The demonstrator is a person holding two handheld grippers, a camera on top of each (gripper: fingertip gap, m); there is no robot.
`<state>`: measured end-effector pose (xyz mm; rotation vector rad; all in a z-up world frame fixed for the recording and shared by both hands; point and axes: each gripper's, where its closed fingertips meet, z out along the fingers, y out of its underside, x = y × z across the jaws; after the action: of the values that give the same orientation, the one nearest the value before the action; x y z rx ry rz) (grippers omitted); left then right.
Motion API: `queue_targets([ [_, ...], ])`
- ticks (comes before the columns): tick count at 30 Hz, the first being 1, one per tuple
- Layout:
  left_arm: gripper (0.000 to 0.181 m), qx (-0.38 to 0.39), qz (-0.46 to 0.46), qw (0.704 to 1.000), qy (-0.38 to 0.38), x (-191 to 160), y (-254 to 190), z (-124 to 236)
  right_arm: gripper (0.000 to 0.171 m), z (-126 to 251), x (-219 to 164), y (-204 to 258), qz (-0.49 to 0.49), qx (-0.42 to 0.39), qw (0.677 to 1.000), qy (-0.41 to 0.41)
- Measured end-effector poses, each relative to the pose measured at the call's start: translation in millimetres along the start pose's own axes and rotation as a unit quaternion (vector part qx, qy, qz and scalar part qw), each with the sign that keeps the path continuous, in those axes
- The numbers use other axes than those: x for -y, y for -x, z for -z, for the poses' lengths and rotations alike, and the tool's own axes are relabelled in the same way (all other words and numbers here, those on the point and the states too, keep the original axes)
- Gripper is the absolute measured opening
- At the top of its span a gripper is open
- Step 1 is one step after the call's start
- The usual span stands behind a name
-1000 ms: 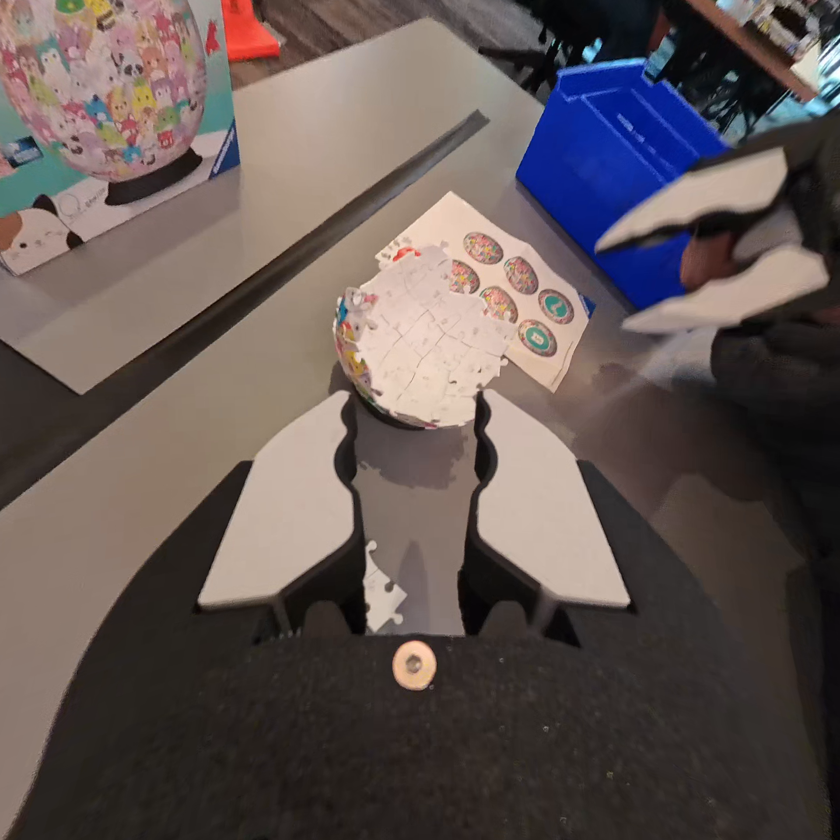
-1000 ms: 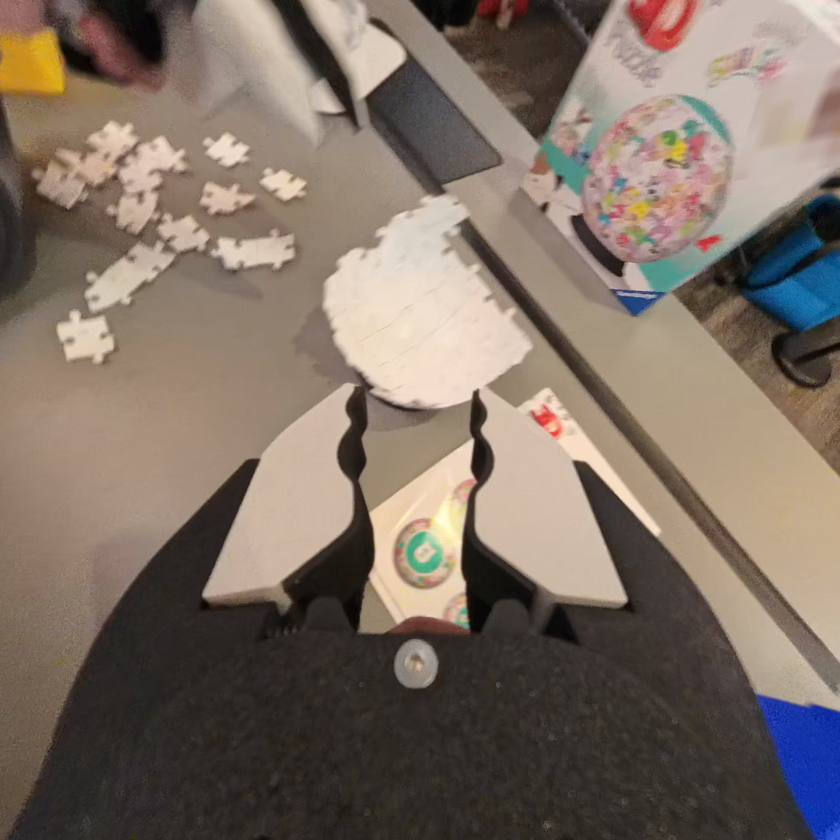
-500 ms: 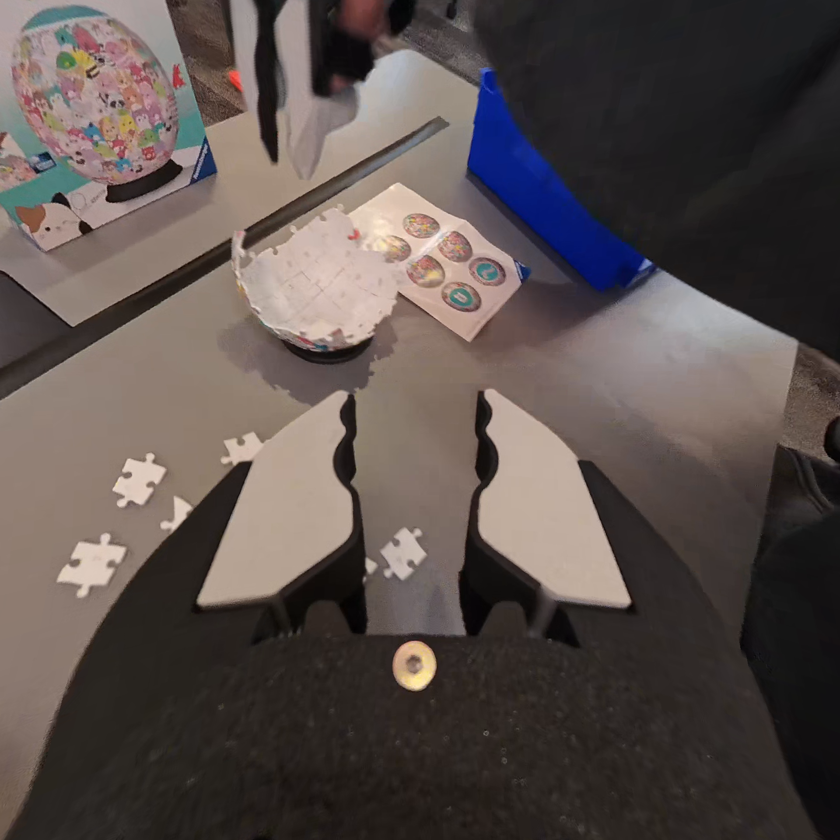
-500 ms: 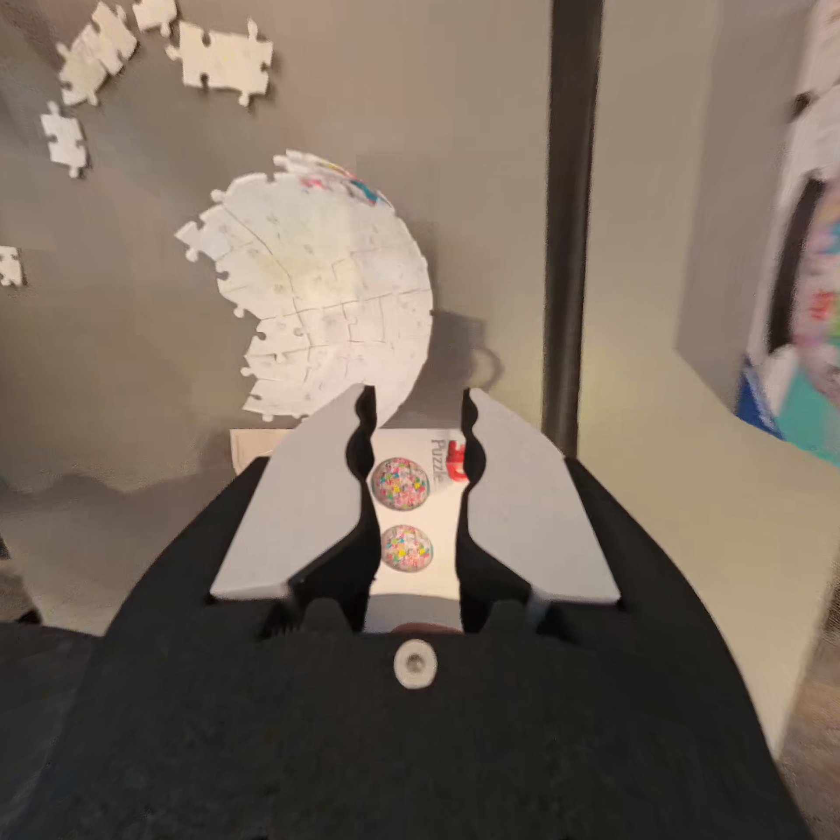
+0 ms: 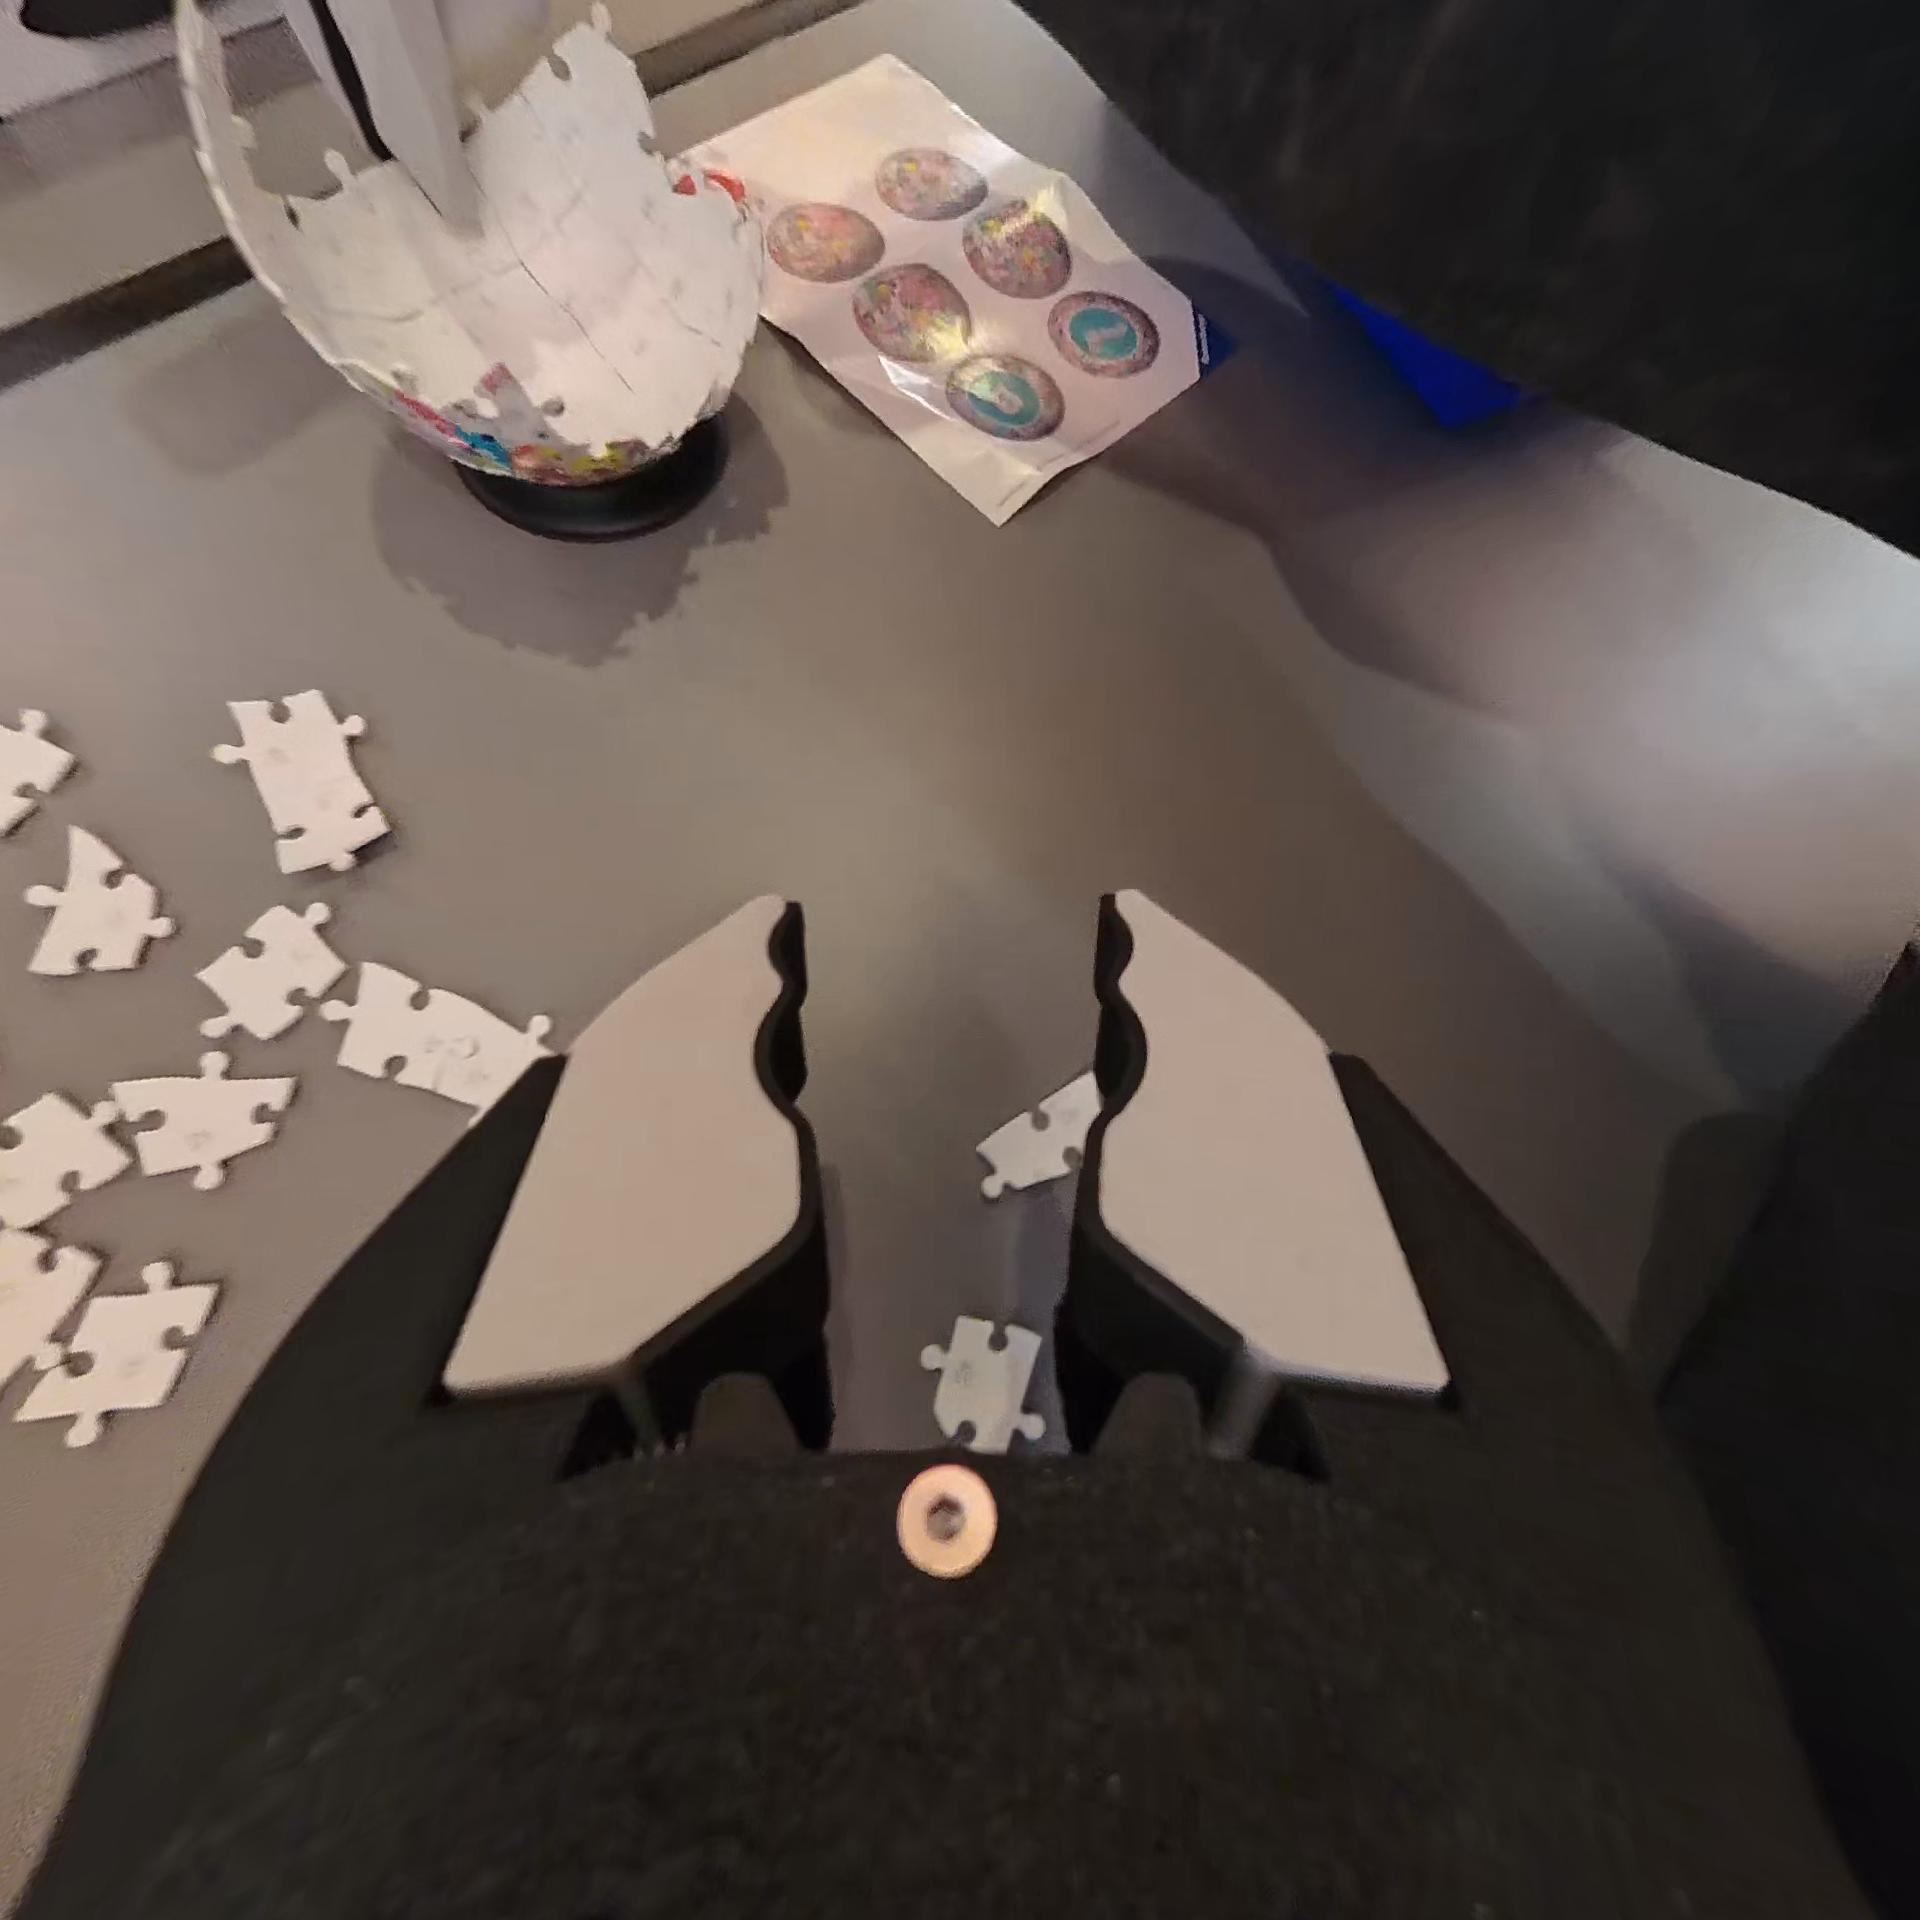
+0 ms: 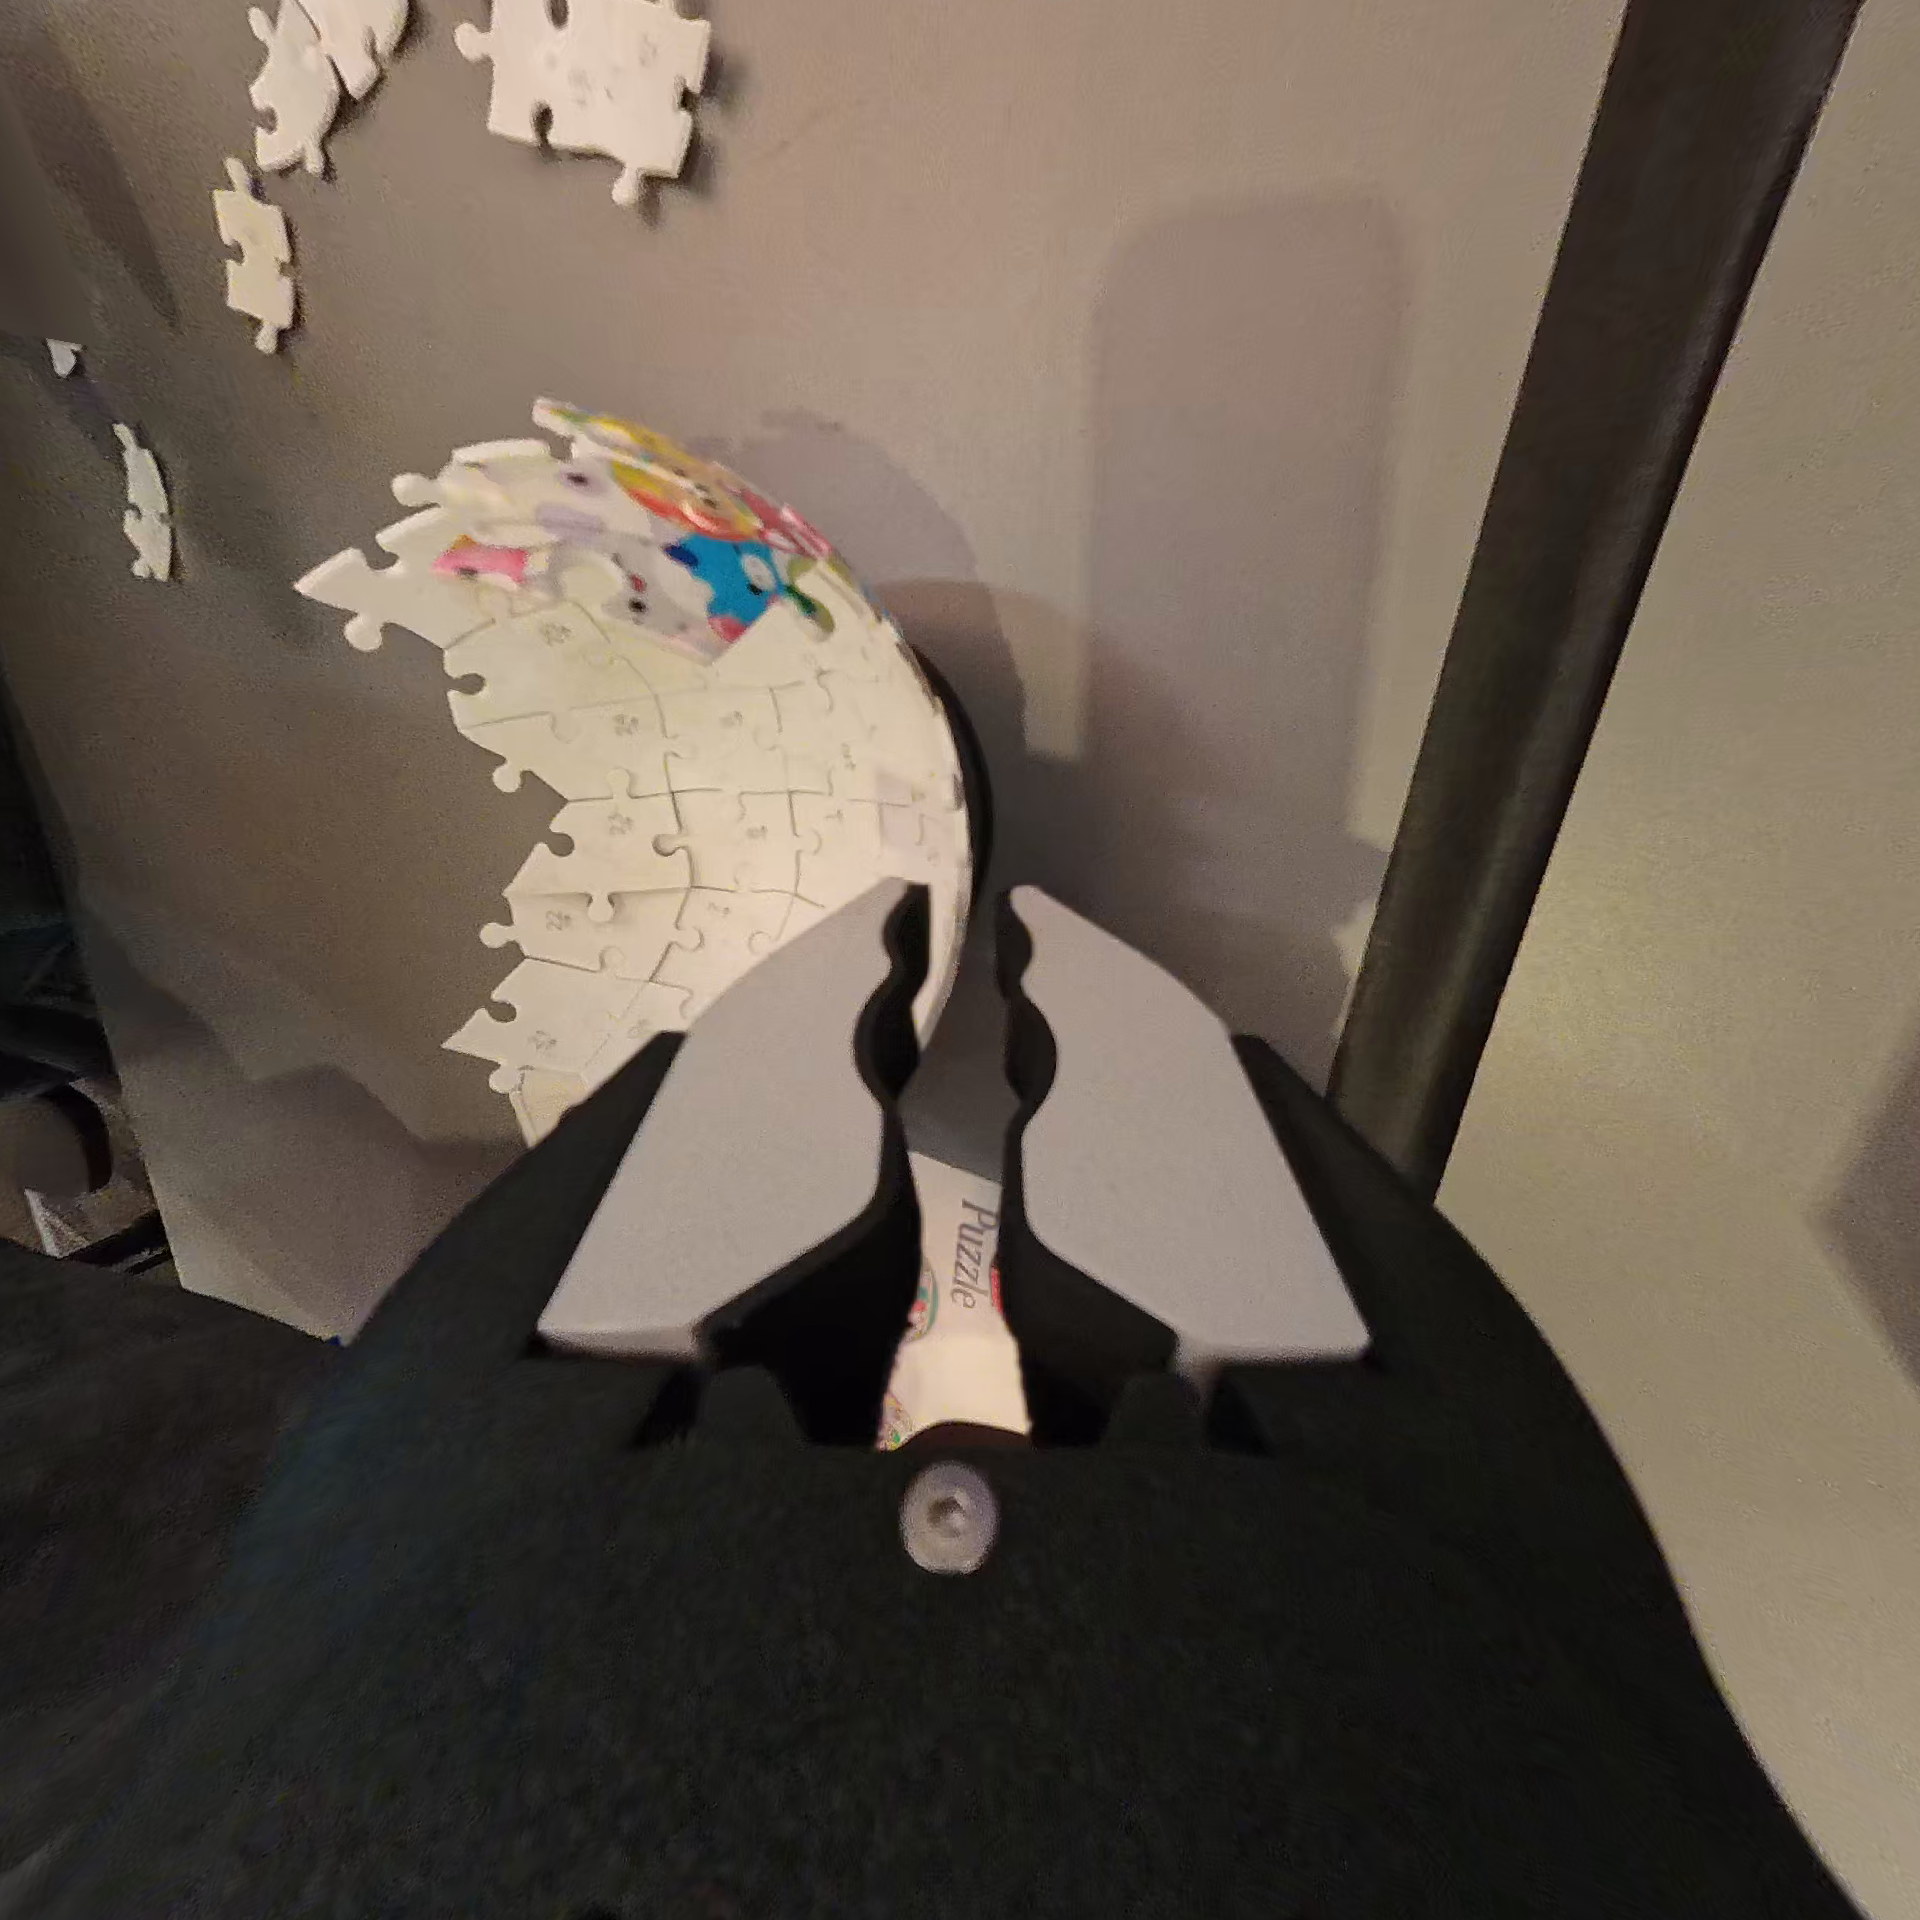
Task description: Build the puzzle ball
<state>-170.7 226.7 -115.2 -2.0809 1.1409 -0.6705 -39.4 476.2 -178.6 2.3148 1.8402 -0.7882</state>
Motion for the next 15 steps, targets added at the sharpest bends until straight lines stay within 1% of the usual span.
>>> queue_targets([
  [1, 0.053, -0.001, 0.003, 1.0, 0.002, 1.5, -1.7, -2.5, 0.005, 0.3, 0.8, 0.2, 0.004, 0.001, 1.0, -0.003],
  [2, 0.053, -0.002, 0.004, 1.0, 0.002, 3.5, -3.1, -4.1, 0.003, 1.1, 1.2, -1.1, 0.007, -0.007, 1.0, -0.002],
  [6, 0.053, 0.006, 0.002, 1.0, 0.003, 7.7, -3.2, -8.9, 0.003, 2.1, 1.2, -3.8, 0.015, -0.041, 0.999, 0.014],
  [11, 0.049, 0.038, 0.025, 0.999, 0.002, 10.1, 4.6, -21.3, 0.003, 13.5, 9.0, -5.9, 0.048, -0.121, 0.992, 0.005],
  [15, 0.05, 0.049, 0.053, 0.997, -0.011, 16.3, 9.5, -50.3, 0.002, 28.3, 16.5, -4.8, 0.077, -0.198, 0.977, -0.01],
])
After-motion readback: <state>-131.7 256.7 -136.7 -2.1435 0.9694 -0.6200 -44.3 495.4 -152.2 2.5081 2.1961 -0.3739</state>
